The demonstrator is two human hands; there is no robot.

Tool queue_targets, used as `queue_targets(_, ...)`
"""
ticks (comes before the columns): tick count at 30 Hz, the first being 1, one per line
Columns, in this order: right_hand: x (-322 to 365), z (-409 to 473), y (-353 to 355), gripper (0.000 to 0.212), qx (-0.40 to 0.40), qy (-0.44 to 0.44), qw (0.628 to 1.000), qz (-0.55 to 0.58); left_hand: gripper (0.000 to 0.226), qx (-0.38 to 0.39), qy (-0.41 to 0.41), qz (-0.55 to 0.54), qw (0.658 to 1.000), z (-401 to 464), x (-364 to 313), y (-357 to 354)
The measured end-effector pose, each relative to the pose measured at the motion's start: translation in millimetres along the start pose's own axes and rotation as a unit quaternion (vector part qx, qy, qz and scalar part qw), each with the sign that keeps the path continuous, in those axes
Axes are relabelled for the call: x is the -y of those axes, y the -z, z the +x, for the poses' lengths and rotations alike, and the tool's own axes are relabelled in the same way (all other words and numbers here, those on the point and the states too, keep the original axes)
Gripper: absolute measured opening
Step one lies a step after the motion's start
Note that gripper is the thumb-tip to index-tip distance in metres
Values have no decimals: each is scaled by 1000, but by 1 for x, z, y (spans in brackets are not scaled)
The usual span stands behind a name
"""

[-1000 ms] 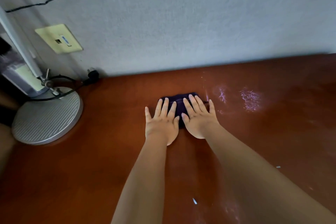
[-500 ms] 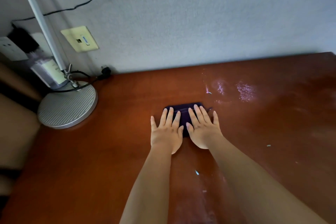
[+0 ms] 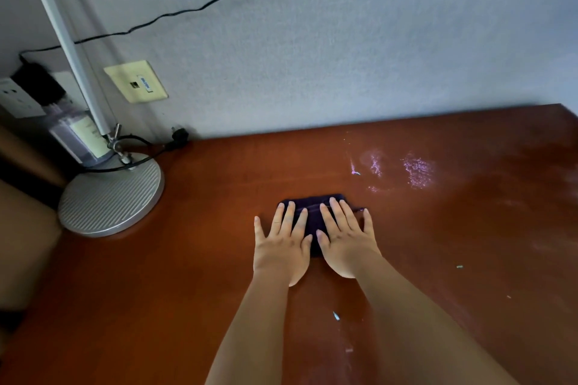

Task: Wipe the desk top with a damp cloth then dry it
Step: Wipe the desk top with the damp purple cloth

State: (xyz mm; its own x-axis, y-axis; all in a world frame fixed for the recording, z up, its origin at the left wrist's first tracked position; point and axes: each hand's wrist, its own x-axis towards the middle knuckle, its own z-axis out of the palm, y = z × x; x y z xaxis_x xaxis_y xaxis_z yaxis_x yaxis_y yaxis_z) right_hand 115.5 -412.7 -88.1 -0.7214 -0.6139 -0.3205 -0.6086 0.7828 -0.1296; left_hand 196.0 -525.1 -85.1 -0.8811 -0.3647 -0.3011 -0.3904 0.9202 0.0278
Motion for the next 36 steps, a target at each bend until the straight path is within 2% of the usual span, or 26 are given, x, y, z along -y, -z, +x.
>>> queue_targets(8,-7,56,19,57,1,12,1000,-2,55,1,14,-12,1000,52,8,17)
queue_targets(14,-7,64,23,57,3,13,1000,-7,55,15,23,-28,999,60,10,19)
queue_targets(36,15,-107,-32,57,55,-9,998,-14,56,49,-10,9,999,-104,-14,-29)
